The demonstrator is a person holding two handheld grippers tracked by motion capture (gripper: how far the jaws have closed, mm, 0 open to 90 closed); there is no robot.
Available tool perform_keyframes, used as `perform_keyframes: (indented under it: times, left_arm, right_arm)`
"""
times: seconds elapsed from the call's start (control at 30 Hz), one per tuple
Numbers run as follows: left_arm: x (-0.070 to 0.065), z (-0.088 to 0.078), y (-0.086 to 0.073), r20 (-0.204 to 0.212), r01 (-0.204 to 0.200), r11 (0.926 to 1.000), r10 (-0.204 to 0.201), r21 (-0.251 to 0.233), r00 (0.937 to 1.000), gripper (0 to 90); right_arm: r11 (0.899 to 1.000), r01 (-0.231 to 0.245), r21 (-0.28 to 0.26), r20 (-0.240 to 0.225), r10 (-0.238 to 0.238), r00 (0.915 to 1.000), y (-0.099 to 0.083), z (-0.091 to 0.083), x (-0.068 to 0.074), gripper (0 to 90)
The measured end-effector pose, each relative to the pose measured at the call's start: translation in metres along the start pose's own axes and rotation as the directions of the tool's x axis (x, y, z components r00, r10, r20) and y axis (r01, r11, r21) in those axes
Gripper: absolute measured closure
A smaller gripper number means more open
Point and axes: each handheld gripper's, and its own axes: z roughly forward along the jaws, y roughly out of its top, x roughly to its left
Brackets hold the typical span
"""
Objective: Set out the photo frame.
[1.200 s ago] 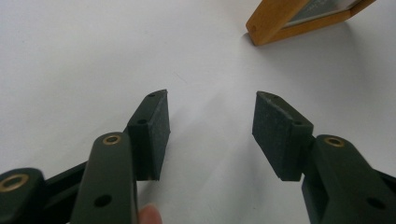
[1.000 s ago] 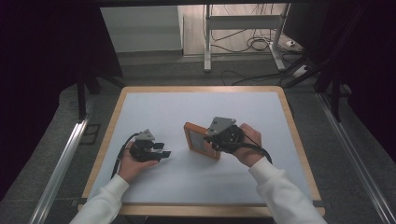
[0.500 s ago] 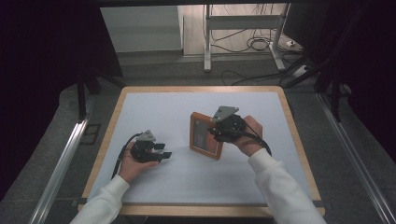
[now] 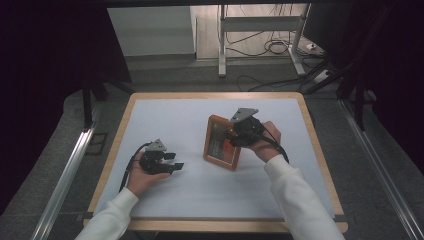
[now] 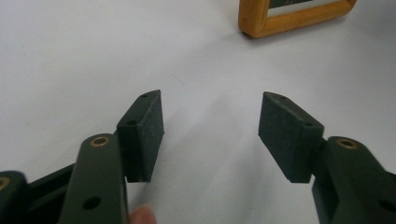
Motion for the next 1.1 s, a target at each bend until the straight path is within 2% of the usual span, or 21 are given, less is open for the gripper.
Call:
perform_keyframes:
  times: [0.23,0.33,0.47,0.6,0.63,0.67,0.83,1.0,1.1]
  left_arm:
    - [0.001,-0.001,0.000,-0.008,0.008,0.9999,-0.008,-0.010,0.9999,35.2]
    - [0.001,-0.002,0.000,-0.010,0.011,0.9999,-0.011,-0.013,0.9999,34.5]
    - [0.001,-0.003,0.000,-0.011,0.008,0.9998,-0.008,-0.016,0.9999,34.2]
    - [0.001,-0.002,0.000,-0.014,0.011,0.9998,-0.011,-0.015,0.9998,33.6]
    - [0.001,-0.002,0.000,-0.014,0.011,0.9998,-0.011,-0.015,0.9998,33.4]
    - [0.000,-0.002,0.000,-0.012,0.011,0.9998,-0.012,-0.014,0.9999,33.4]
    - [-0.002,-0.002,0.000,-0.014,0.007,0.9999,-0.007,-0.016,0.9999,33.3]
    - [-0.003,-0.001,0.001,-0.014,0.009,0.9998,-0.009,-0.015,0.9999,33.2]
    - [-0.006,-0.002,0.000,-0.018,0.010,0.9998,-0.010,-0.018,0.9998,33.2]
  right_arm:
    - [0.999,-0.031,-0.005,0.006,0.031,0.9995,-0.002,0.006,-0.004,36.1]
    - [0.999,-0.038,-0.011,0.023,0.038,0.9990,-0.003,0.006,-0.002,33.1]
    - [0.995,-0.085,-0.048,0.036,0.087,0.9956,-0.005,0.000,-0.002,26.4]
    - [0.987,-0.131,-0.094,0.050,0.136,0.9894,-0.011,-0.010,-0.002,23.2]
    - [0.987,-0.131,-0.094,0.050,0.136,0.9894,-0.011,-0.010,-0.002,23.2]
    - [0.982,-0.156,-0.106,0.041,0.161,0.9861,-0.016,-0.016,-0.003,23.2]
    - [0.972,-0.197,-0.126,0.023,0.201,0.9793,-0.032,-0.028,-0.001,23.1]
    - [0.954,-0.256,-0.159,0.015,0.261,0.9652,-0.054,-0.039,0.007,25.3]
    - [0.947,-0.285,-0.148,-0.005,0.288,0.9577,-0.067,-0.042,0.016,29.0]
